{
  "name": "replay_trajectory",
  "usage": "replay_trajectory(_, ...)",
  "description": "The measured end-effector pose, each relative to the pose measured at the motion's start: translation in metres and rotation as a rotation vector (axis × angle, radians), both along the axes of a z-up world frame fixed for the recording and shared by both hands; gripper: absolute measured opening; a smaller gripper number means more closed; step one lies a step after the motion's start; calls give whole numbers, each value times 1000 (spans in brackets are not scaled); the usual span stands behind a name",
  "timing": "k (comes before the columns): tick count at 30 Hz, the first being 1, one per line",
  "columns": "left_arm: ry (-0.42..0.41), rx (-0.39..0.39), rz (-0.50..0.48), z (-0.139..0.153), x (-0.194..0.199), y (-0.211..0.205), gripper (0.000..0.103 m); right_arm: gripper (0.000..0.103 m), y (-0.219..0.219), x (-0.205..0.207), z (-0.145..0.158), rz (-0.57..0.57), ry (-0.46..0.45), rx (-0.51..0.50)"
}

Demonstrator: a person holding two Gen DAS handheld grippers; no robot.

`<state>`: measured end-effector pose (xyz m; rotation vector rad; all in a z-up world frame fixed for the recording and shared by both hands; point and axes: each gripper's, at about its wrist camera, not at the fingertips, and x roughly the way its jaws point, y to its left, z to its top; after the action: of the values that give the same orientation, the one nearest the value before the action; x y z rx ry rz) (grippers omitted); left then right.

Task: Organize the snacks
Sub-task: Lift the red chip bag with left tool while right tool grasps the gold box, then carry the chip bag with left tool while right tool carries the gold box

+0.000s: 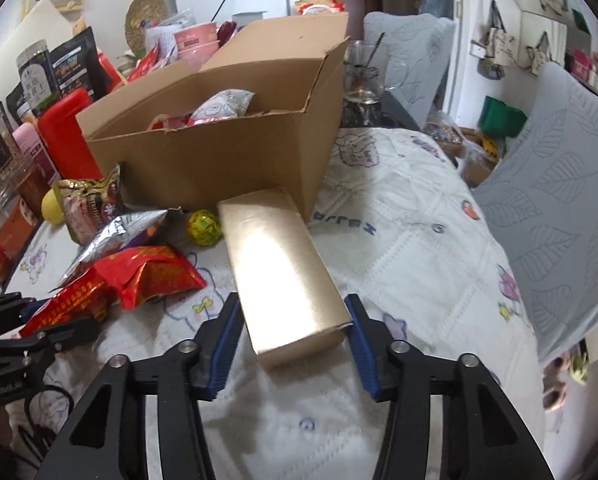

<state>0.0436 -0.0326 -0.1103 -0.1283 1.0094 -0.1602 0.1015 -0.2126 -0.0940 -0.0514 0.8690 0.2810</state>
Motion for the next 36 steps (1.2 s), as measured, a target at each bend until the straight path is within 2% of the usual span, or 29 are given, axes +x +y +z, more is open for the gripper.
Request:
replay_trajectory(8,4,-26,-9,4,-11,2,38,45,4,-33,17,1,-17,31)
replay_trajectory(14,18,-3,-44,5,-27,0,38,45,5,-63,11,9,50,70)
replay_trajectory(19,34,-14,-57,5,-36,3,38,45,9,-82,9,38,64,46)
replay_trajectory(24,46,-14,-57,1,-34,3,38,48,13,-75,0,45,96,53)
replay_trajectory(29,48,-13,-59,-1,-31,3,38,57,17,-63,-8,36,112,81)
replay_trajectory(32,37,-10,-53,-2,-31,3,38,57,20,-57,-11,27,105,68)
replay_trajectory(34,33,-13,-47,-2,-31,3,38,49,21,-56,-12,19,104,72)
replay_trajectory(36,32,-17,-44,-1,-32,4,38,48,20,-57,-11,13,97,77)
